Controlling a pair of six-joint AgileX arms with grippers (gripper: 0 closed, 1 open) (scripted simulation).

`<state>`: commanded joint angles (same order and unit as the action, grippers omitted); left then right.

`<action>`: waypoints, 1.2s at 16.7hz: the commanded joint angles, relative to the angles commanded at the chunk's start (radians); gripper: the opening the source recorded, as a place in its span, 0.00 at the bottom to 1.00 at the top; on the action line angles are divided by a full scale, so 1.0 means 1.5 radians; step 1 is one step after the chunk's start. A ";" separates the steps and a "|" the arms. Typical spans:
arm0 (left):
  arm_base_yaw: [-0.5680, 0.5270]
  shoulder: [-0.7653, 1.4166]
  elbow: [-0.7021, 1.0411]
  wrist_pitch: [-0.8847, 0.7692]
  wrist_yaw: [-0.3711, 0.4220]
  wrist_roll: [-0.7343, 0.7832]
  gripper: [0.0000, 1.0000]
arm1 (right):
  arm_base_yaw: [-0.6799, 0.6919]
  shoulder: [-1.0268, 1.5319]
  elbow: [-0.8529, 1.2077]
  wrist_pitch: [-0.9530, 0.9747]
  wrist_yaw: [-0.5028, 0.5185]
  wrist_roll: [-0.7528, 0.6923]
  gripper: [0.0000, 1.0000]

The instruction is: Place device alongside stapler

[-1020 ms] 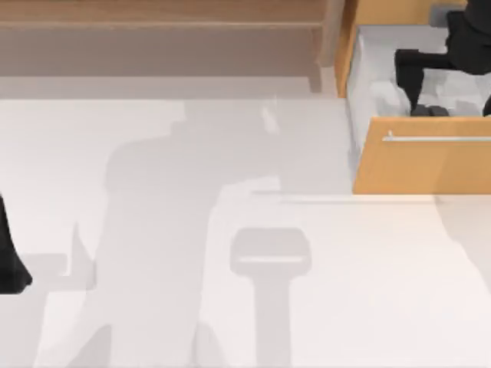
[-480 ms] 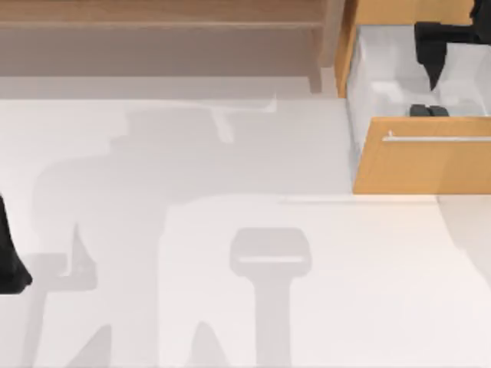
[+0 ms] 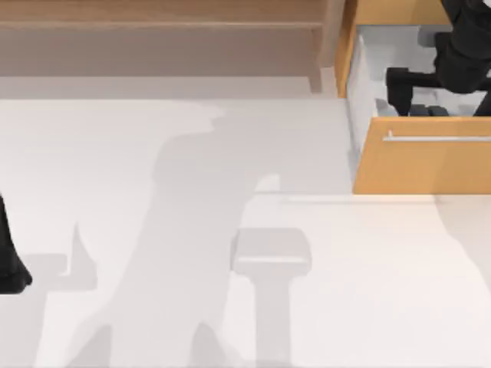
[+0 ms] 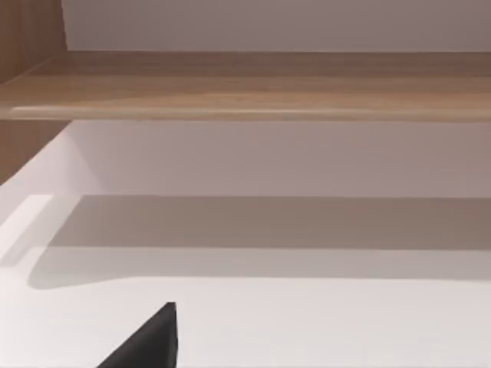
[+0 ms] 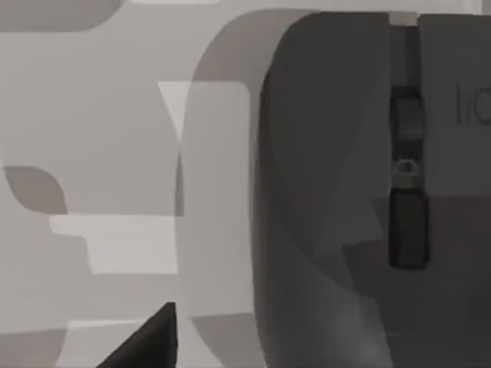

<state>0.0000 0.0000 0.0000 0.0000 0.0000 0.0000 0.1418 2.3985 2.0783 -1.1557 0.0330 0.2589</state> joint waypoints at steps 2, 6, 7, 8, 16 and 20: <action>0.000 0.000 0.000 0.000 0.000 0.000 1.00 | -0.002 0.025 -0.005 0.036 -0.002 -0.002 1.00; 0.000 0.000 0.000 0.000 0.000 0.000 1.00 | -0.003 0.039 -0.007 0.050 -0.003 -0.003 1.00; 0.000 0.000 0.000 0.000 0.000 0.000 1.00 | -0.003 0.039 -0.007 0.050 -0.003 -0.003 1.00; 0.000 0.000 0.000 0.000 0.000 0.000 1.00 | -0.003 0.039 -0.007 0.050 -0.003 -0.003 1.00; 0.000 0.000 0.000 0.000 0.000 0.000 1.00 | -0.003 0.039 -0.007 0.050 -0.003 -0.003 0.40; 0.000 0.000 0.000 0.000 0.000 0.000 1.00 | -0.003 0.039 -0.007 0.050 -0.003 -0.003 0.10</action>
<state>0.0000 0.0000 0.0000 0.0000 0.0000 0.0000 0.1373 2.4567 2.0682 -1.0801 0.0286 0.2543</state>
